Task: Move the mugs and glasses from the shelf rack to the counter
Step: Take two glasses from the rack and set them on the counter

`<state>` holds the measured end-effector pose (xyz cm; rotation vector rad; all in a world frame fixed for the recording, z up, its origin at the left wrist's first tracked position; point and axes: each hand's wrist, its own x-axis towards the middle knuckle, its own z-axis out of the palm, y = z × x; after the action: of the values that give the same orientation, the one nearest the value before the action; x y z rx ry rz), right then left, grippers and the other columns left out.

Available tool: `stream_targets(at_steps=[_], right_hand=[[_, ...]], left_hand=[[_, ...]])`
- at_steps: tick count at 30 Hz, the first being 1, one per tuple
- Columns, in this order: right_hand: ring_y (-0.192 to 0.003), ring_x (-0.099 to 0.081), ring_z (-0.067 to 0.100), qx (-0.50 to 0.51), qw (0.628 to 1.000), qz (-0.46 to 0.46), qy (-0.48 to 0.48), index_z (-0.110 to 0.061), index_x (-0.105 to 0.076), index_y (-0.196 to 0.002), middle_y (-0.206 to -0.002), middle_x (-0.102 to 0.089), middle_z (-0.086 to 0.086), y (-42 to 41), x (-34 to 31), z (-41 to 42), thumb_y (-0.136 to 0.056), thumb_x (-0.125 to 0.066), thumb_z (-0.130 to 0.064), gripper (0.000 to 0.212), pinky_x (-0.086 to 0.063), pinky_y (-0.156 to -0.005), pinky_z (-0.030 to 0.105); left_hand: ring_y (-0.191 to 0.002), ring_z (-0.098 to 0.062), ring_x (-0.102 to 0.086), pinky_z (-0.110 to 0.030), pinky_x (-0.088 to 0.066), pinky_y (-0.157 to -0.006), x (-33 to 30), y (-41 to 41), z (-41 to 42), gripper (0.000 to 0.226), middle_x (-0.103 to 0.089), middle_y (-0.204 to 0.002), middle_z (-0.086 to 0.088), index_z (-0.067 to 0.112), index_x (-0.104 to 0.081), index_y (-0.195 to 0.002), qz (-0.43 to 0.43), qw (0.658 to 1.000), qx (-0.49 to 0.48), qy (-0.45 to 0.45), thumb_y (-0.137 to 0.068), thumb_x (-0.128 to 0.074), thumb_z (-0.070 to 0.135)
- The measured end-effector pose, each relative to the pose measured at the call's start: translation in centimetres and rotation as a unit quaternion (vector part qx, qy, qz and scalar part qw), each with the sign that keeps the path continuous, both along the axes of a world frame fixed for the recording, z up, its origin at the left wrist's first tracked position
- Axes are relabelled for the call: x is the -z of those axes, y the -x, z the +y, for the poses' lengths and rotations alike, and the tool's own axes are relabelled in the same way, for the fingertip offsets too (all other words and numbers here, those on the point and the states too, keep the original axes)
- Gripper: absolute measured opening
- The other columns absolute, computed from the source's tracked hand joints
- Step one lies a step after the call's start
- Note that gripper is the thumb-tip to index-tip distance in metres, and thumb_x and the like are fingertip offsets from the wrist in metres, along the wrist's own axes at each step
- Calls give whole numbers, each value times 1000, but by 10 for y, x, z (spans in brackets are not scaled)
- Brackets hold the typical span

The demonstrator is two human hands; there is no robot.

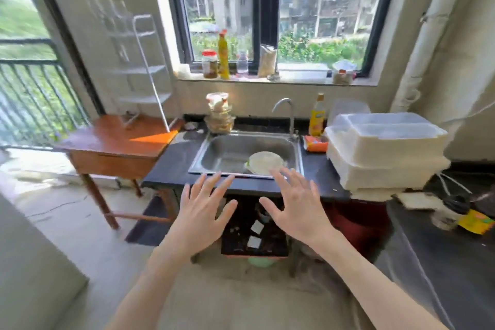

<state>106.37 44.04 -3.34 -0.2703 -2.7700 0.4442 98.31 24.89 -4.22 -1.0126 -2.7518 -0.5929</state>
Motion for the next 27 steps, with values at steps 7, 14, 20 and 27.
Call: stream_targets(at_steps=[7,14,20,27], right_hand=[[-143,-16,20,-167,986,27,15,-31,-18,-145,-153,-25,-1,160,-20,-85,-88,-42,-52,66,-16,-115,53],[-142,-18,22,-253,967,42,6,-30,-20,-144,-153,-27,0,287,-35,-133,-88,-43,-53,65,-14,-113,53],[-143,-15,21,-293,956,26,-6,-31,-17,-144,-153,-25,0,379,-35,-175,-89,-42,-53,64,-12,-113,53],[-144,-11,24,-299,954,-3,-24,-32,-15,-146,-156,-20,2,495,-24,-233,-90,-40,-53,65,-7,-116,52]], left_hand=[[-144,-17,-3,-42,-2,-115,-15,98,-98,52,-18,-155,6,39,-19,-144,2,984,-179,-15,-94,-32,45],[-144,-17,-1,-40,-1,-115,-43,179,-140,51,-12,-157,4,36,-16,-145,6,962,-273,28,-96,-28,42],[-144,-18,0,-42,-1,-116,-47,251,-179,51,-14,-156,3,34,-17,-145,-23,953,-301,8,-96,-29,40],[-144,-16,0,-43,-1,-117,-25,370,-243,53,-12,-156,5,34,-12,-146,-54,949,-310,-19,-96,-27,43]])
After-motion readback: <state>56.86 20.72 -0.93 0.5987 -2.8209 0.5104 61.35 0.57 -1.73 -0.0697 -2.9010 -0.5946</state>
